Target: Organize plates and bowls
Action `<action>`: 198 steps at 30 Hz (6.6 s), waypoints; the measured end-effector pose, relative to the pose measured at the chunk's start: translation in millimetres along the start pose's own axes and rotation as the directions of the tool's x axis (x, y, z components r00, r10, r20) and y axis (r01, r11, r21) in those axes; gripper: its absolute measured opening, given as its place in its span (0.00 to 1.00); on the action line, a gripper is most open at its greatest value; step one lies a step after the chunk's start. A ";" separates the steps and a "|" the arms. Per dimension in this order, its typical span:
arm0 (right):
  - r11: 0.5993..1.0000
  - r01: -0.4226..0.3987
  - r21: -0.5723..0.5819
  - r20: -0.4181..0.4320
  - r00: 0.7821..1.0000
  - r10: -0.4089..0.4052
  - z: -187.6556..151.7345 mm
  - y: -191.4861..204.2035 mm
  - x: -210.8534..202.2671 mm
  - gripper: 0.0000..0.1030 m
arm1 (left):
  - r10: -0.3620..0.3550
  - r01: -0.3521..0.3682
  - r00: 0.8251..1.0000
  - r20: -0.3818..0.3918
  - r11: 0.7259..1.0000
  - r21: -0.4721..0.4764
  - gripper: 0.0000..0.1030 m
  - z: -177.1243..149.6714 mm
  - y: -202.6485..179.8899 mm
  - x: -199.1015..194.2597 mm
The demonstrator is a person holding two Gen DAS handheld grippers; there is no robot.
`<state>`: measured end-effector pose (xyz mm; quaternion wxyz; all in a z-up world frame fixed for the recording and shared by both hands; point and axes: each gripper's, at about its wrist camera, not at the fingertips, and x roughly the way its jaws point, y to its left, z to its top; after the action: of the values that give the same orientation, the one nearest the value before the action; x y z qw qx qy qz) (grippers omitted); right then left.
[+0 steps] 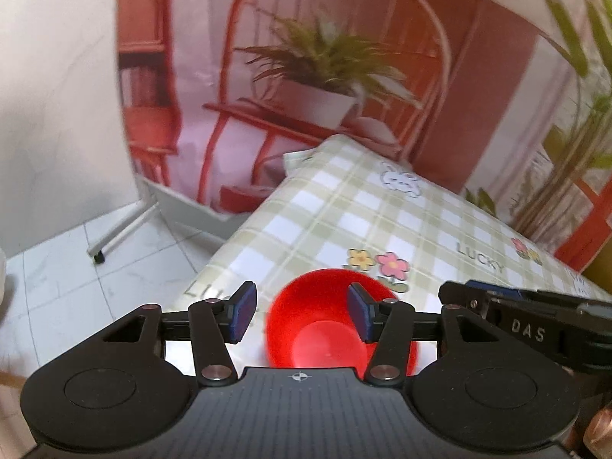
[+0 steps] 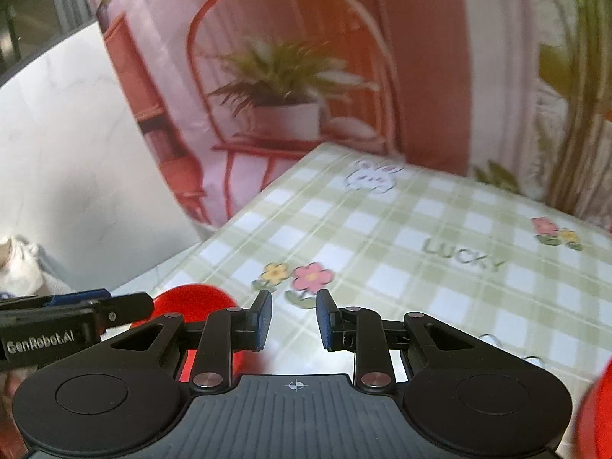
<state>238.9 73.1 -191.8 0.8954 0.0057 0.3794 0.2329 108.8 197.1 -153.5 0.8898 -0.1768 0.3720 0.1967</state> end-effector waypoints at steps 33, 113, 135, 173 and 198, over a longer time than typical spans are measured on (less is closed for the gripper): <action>0.997 -0.060 0.053 -0.125 0.990 0.066 -25.4 22.3 39.7 0.07 | -0.043 0.036 0.995 -0.093 0.997 -0.075 0.12 -31.6 20.5 37.1; 0.756 0.146 0.638 0.217 0.908 -0.358 -126.6 -257.8 -172.1 0.08 | -0.366 0.443 0.897 -0.249 0.742 0.503 0.12 -79.6 -297.1 34.9; 0.755 0.183 0.629 0.159 0.921 -0.356 -132.7 -265.0 -158.0 0.08 | -0.335 0.421 0.907 -0.254 0.718 0.555 0.13 -84.6 -300.7 45.3; 0.902 0.302 0.310 0.220 0.900 -0.377 -91.7 -267.1 -194.1 0.21 | -0.428 0.419 0.900 -0.086 0.791 0.445 0.38 -45.7 -257.2 16.1; 0.933 0.222 0.283 -0.039 0.975 -0.220 -83.8 -293.7 -136.1 0.24 | -0.440 0.508 0.857 -0.266 0.805 0.305 0.43 -117.9 -272.2 68.8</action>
<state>220.8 -260.0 -214.3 0.9044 0.0913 0.4102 0.0739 214.5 -76.4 -235.9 0.8894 -0.1136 0.4255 -0.1223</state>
